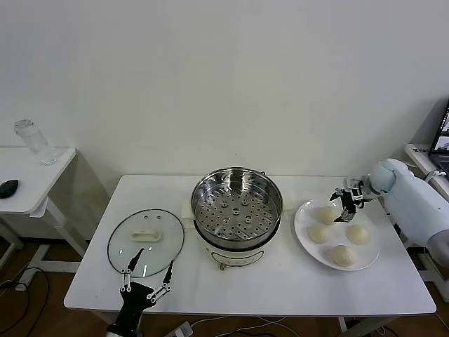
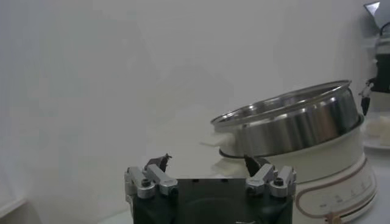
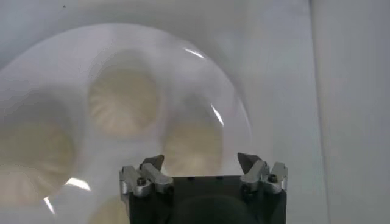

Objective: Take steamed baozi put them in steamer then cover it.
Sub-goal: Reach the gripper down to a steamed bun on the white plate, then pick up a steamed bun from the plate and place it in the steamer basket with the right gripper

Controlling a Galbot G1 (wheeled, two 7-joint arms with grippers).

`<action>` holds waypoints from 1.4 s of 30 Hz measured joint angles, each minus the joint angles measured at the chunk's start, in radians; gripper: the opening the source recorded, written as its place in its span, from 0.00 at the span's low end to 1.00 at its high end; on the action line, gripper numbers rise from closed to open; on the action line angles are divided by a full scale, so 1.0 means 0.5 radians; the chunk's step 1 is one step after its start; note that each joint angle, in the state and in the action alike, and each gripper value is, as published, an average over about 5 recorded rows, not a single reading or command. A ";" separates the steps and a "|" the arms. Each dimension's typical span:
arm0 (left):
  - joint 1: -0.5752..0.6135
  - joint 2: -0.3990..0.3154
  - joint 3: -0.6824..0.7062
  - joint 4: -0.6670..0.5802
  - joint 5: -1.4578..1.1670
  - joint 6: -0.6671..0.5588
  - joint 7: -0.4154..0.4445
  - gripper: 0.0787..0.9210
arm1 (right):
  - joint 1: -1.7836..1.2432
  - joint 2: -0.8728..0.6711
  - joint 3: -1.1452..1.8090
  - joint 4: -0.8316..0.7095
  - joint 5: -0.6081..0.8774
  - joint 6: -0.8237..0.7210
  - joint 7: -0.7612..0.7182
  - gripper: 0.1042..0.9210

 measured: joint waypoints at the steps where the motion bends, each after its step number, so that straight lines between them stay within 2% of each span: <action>1: 0.000 0.000 0.001 0.000 0.000 0.000 0.000 0.88 | 0.001 0.010 0.001 -0.011 -0.014 0.003 0.000 0.88; 9: 0.001 -0.002 -0.006 0.003 0.001 -0.004 -0.003 0.88 | 0.002 0.069 0.007 -0.078 -0.098 0.020 -0.001 0.87; 17: -0.002 -0.005 -0.019 0.004 0.001 -0.009 -0.006 0.88 | 0.002 0.077 0.002 -0.081 -0.137 0.028 -0.012 0.74; 23: -0.005 -0.006 -0.031 0.001 0.001 -0.010 -0.010 0.88 | 0.019 0.048 -0.023 -0.022 -0.111 0.047 -0.033 0.70; 30: -0.016 -0.006 -0.029 -0.003 0.001 -0.005 -0.012 0.88 | 0.153 -0.052 -0.137 0.240 0.008 0.165 -0.091 0.71; 42: -0.016 -0.009 0.000 -0.015 0.002 -0.004 -0.013 0.88 | 0.647 -0.082 -0.529 0.888 0.185 0.600 -0.219 0.74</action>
